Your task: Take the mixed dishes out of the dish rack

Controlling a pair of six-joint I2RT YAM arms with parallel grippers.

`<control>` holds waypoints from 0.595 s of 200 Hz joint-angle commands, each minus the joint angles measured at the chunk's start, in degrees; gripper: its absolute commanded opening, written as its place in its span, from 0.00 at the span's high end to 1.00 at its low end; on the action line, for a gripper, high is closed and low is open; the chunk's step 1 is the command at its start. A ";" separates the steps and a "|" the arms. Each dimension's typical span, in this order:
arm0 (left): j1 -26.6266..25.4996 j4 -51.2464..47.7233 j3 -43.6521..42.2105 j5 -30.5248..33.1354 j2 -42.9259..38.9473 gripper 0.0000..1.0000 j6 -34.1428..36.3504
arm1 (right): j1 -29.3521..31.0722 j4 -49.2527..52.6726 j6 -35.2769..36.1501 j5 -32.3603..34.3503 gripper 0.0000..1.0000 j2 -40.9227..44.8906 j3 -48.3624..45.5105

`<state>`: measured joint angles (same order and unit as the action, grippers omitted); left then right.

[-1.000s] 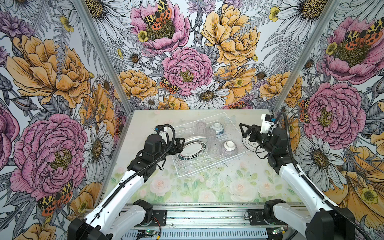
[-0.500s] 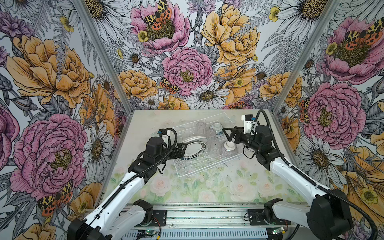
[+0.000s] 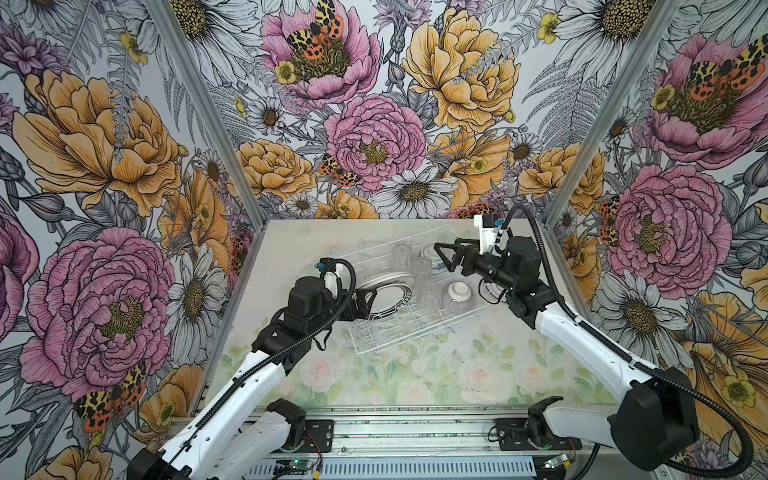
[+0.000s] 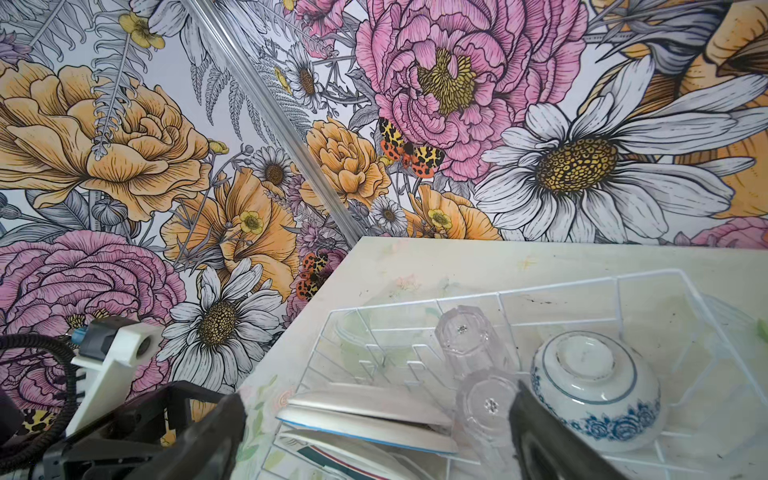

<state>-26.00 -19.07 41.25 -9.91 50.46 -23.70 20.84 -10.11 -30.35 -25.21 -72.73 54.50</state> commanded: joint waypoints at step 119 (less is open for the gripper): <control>-4.15 2.37 1.22 3.78 9.73 0.24 5.10 | 0.47 -1.36 2.13 -1.42 0.01 -1.40 3.43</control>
<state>-29.67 -18.96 41.28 -9.02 59.40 -20.53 20.84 -10.09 -28.99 -25.82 -73.73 57.08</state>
